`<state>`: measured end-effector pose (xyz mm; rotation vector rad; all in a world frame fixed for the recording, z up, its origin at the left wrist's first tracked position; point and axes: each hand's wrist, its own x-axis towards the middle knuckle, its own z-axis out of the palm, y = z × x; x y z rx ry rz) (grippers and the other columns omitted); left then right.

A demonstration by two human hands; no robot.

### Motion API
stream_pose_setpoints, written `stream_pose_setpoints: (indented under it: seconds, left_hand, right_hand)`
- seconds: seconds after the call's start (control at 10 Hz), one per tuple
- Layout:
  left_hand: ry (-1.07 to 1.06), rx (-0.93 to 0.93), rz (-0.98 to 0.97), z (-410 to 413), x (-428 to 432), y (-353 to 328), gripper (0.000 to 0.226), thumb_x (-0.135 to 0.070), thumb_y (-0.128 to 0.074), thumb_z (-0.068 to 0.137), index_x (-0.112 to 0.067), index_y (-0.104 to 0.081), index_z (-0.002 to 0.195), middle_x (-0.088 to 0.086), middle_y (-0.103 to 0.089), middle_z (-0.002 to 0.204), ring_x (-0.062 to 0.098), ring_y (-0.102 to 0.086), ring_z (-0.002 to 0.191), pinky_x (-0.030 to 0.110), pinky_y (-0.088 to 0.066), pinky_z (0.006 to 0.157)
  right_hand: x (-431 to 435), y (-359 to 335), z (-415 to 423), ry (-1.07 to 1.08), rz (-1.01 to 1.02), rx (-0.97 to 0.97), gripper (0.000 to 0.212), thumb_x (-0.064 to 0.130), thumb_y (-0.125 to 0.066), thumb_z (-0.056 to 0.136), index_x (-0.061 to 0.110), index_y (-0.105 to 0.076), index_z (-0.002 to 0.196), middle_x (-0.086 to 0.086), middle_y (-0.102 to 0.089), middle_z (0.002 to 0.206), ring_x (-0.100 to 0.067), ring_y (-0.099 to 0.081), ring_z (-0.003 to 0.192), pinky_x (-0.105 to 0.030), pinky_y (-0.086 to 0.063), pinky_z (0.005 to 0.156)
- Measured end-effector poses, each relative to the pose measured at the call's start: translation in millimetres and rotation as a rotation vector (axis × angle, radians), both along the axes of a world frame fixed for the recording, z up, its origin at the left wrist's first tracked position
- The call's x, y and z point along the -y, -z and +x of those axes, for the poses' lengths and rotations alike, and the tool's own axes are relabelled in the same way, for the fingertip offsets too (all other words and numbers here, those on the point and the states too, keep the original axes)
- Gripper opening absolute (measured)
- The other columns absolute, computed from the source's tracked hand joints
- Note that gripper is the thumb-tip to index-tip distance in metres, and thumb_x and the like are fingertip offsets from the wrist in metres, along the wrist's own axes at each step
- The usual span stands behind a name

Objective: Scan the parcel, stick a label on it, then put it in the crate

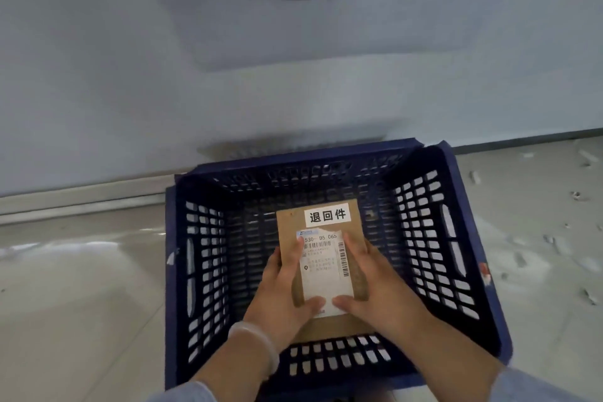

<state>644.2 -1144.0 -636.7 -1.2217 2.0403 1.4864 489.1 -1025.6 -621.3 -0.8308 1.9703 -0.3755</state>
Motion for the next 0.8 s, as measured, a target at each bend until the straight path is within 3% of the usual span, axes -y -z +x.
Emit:
stream_pose_setpoints:
  seconds: [0.2,0.4,0.6,0.7,0.8]
  left_hand:
    - [0.033,0.048,0.009,-10.3,0.8,84.0,0.102,-0.035,-0.071,0.08,-0.066,0.01,0.133,-0.008,0.002,0.16,0.016,-0.013,0.146,0.034,-0.023,0.117]
    - [0.039,0.018,-0.052,-23.5,-2.7,118.4,0.103,-0.035,-0.071,0.08,-0.063,0.01,0.137,-0.008,0.002,0.158,0.017,-0.018,0.143,0.032,-0.026,0.115]
    - [0.098,0.086,-0.068,-25.6,-2.7,111.4,0.105,-0.041,-0.07,0.08,-0.065,0.018,0.132,-0.005,0.013,0.16,0.022,-0.008,0.147,0.036,-0.021,0.117]
    - [0.174,0.213,-0.155,-34.7,6.7,75.4,0.097,-0.049,-0.063,0.082,-0.056,0.014,0.141,-0.003,0.015,0.161,0.028,-0.004,0.148,0.041,-0.018,0.119]
    - [0.314,0.248,-0.28,-33.9,7.4,16.3,0.088,-0.055,-0.055,0.084,-0.045,0.005,0.148,0.0,0.004,0.162,0.029,-0.011,0.146,0.044,-0.023,0.117]
  right_hand:
    - [-3.1,88.4,-0.1,0.05,0.023,0.027,0.108,0.038,-0.075,0.078,0.055,0.008,0.145,0.016,0.001,0.16,-0.008,-0.013,0.144,-0.029,-0.017,0.113]
    - [-2.2,124.4,-9.7,0.042,0.023,-0.015,0.108,0.037,-0.074,0.079,0.056,0.01,0.144,0.009,-0.004,0.161,-0.012,-0.018,0.144,-0.034,-0.029,0.114]
    - [-0.6,115.3,-14.8,-0.016,0.077,-0.043,0.105,0.041,-0.071,0.081,0.053,0.011,0.146,0.006,0.004,0.163,-0.017,-0.011,0.147,-0.036,-0.02,0.118]
    - [3.2,81.2,-19.9,-0.03,0.15,-0.099,0.101,0.048,-0.067,0.082,0.047,0.009,0.149,0.005,0.007,0.163,-0.021,-0.007,0.148,-0.042,-0.017,0.12]
    - [-0.8,22.6,-18.3,-0.112,0.162,-0.162,0.1,0.052,-0.064,0.082,0.04,0.006,0.151,0.002,0.004,0.163,-0.024,-0.009,0.148,-0.041,-0.015,0.12]
